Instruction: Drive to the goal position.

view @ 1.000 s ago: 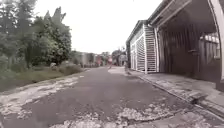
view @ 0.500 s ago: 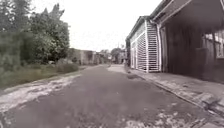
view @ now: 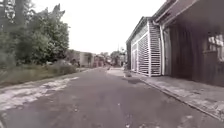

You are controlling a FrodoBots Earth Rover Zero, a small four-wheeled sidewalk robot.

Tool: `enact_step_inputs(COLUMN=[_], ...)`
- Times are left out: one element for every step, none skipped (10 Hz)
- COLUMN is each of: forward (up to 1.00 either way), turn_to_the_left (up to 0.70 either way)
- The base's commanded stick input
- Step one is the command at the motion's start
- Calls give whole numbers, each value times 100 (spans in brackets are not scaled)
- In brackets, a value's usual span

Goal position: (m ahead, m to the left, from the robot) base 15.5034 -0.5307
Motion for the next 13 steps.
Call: enact_step_inputs(forward=[70, 70, 70, 70, 70, 70, 70, 70, 70, 70, 70, 70, 70], turn_to_the_left=[0, 0, 0, 0, 0, 0, 0, 0, 0, 0, 0, 0, 2])
